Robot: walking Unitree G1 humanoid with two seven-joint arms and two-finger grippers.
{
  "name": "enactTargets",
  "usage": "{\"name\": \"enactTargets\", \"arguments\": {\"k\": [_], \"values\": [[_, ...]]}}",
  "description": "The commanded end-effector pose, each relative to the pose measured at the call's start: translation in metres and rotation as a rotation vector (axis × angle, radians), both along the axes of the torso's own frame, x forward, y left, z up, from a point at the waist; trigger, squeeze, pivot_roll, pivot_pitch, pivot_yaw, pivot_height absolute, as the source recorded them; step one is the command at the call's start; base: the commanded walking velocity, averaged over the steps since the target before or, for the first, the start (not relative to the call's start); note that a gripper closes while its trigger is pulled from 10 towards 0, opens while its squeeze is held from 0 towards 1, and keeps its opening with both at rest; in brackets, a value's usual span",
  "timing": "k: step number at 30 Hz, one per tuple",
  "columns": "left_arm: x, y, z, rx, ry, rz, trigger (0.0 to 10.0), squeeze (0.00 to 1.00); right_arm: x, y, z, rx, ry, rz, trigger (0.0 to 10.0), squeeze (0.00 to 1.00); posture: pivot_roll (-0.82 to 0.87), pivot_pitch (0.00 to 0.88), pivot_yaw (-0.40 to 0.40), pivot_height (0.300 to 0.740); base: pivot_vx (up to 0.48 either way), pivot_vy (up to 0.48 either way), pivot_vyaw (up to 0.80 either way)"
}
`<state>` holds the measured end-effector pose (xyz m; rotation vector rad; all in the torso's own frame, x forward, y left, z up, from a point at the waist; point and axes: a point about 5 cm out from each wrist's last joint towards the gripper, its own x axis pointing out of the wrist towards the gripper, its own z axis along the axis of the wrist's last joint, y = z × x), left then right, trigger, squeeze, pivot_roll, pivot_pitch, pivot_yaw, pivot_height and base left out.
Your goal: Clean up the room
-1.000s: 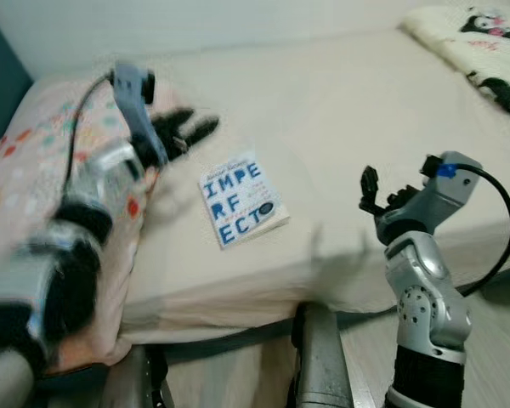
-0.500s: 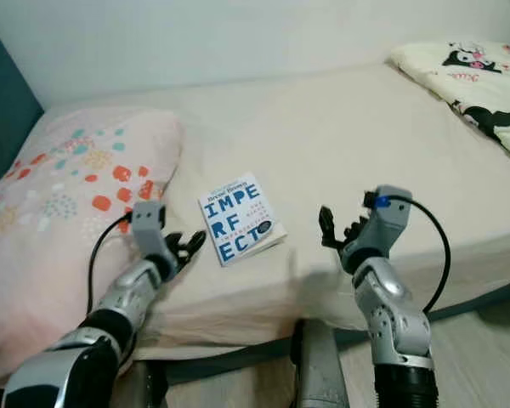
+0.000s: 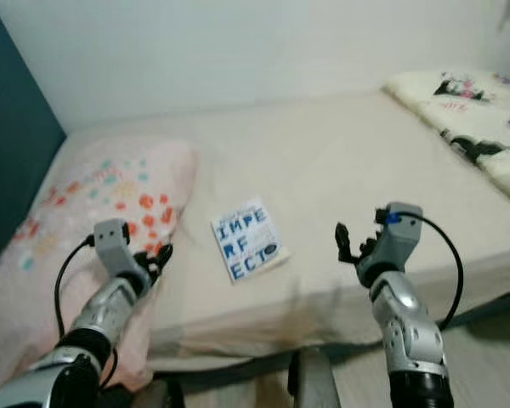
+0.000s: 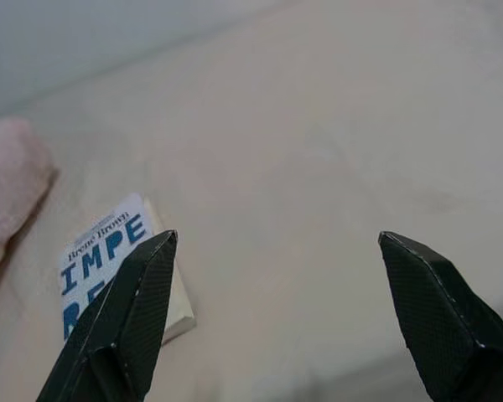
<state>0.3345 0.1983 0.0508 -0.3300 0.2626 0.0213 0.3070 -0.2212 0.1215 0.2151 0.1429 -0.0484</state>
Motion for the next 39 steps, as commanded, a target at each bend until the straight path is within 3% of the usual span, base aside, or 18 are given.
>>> {"name": "enactTargets", "arguments": {"k": [1, 4, 6, 7, 9, 12, 15, 18, 22, 23, 26, 27, 28, 31, 33, 36, 38, 39], "values": [[-0.012, 0.006, -0.015, 0.032, 0.068, 0.011, 10.0, 0.00, 0.002, -0.004, -0.006, -0.004, 0.014, -0.012, 10.0, 0.00, -0.03, 0.015, -0.003, 0.632, 0.000, 0.000, 0.00], [-0.037, 0.013, -0.045, 0.083, 0.206, 0.019, 10.0, 0.00, -0.002, -0.014, -0.028, -0.008, 0.077, -0.044, 10.0, 0.00, -0.03, 0.007, -0.005, 0.651, 0.000, 0.000, 0.00], [-0.042, 0.015, -0.049, 0.090, 0.228, 0.020, 10.0, 0.00, -0.003, -0.015, -0.031, -0.011, 0.087, -0.049, 10.0, 0.00, -0.02, 0.003, -0.006, 0.656, 0.000, 0.000, 0.00], [-0.060, 0.020, -0.066, 0.102, 0.314, 0.032, 10.0, 0.00, -0.007, -0.020, -0.043, -0.003, 0.126, -0.067, 10.0, 0.00, -0.02, 0.000, -0.006, 0.665, 0.000, 0.000, 0.00], [-0.080, 0.026, -0.082, 0.129, 0.396, 0.041, 10.0, 0.00, -0.012, -0.025, -0.055, -0.006, 0.164, -0.079, 10.0, 0.00, -0.02, 0.000, -0.007, 0.675, 0.000, 0.000, 0.00], [-0.086, 0.027, -0.086, 0.139, 0.419, 0.043, 10.0, 0.00, -0.014, -0.026, -0.058, -0.006, 0.174, -0.082, 10.0, 0.00, -0.02, 0.000, -0.007, 0.680, 0.000, 0.000, 0.00], [-0.124, 0.033, -0.111, 0.166, 0.566, 0.059, 10.0, 0.00, -0.030, -0.033, -0.090, -0.014, 0.282, -0.106, 10.0, 0.00, -0.02, 0.000, -0.011, 0.699, 0.000, 0.000, 0.00], [-0.129, 0.033, -0.114, 0.172, 0.583, 0.060, 10.0, 0.00, -0.032, -0.033, -0.095, -0.013, 0.296, -0.109, 10.0, 0.00, -0.02, 0.000, -0.011, 0.704, 0.000, 0.000, 0.00], [-0.164, 0.037, -0.132, 0.197, 0.718, 0.092, 10.0, 0.00, -0.072, -0.035, -0.146, -0.035, 0.520, -0.121, 10.0, 0.00, -0.02, 0.000, -0.024, 0.723, 0.000, 0.000, 0.00], [-0.164, 0.037, -0.132, 0.197, 0.718, 0.092, 10.0, 0.00, -0.072, -0.035, -0.146, -0.035, 0.520, -0.121, 10.0, 0.00, -0.02, 0.000, -0.024, 0.723, 0.000, 0.000, 0.00], [-0.177, 0.036, -0.138, 0.232, 0.774, 0.079, 10.0, 0.00, -0.110, -0.033, -0.178, -0.040, 0.692, -0.131, 10.0, 0.00, -0.01, 0.000, -0.032, 0.737, 0.000, 0.000, 0.00], [-0.177, 0.036, -0.138, 0.232, 0.774, 0.079, 10.0, 0.00, -0.110, -0.033, -0.178, -0.040, 0.692, -0.131, 10.0, 0.00, -0.01, 0.000, -0.032, 0.737, 0.000, 0.000, 0.00], [-0.179, 0.035, -0.139, 0.237, 0.783, 0.077, 10.0, 0.00, -0.124, -0.032, -0.187, -0.035, 0.747, -0.135, 10.0, 0.00, 0.00, 0.000, -0.039, 0.740, 0.000, 0.000, 0.00], [-0.178, 0.033, -0.139, 0.238, 0.785, 0.075, 10.0, 0.00, -0.138, -0.030, -0.196, -0.024, 0.805, -0.140, 10.0, 0.00, 0.00, 0.000, -0.040, 0.740, 0.000, 0.000, 0.00], [-0.171, 0.025, -0.138, 0.235, 0.767, 0.055, 10.0, 0.00, -0.165, -0.025, -0.210, -0.034, 0.914, -0.128, 10.0, 0.00, 0.01, 0.000, -0.044, 0.740, 0.000, 0.000, 0.00], [-0.169, 0.022, -0.138, 0.236, 0.759, 0.043, 10.0, 0.00, -0.175, -0.023, -0.214, -0.050, 0.958, -0.111, 10.0, 0.00, 0.01, 0.000, -0.044, 0.740, 0.000, 0.000, 0.00], [-0.166, 0.018, -0.137, 0.249, 0.757, 0.019, 10.0, 0.00, -0.197, -0.019, -0.223, -0.081, 1.046, -0.074, 10.0, 0.00, 0.01, 0.000, -0.047, 0.740, 0.000, 0.000, 0.00], [-0.166, 0.018, -0.137, 0.249, 0.757, 0.019, 10.0, 0.00, -0.197, -0.019, -0.223, -0.081, 1.046, -0.074, 10.0, 0.00, 0.01, 0.000, -0.047, 0.740, 0.000, 0.000, 0.00]]}}
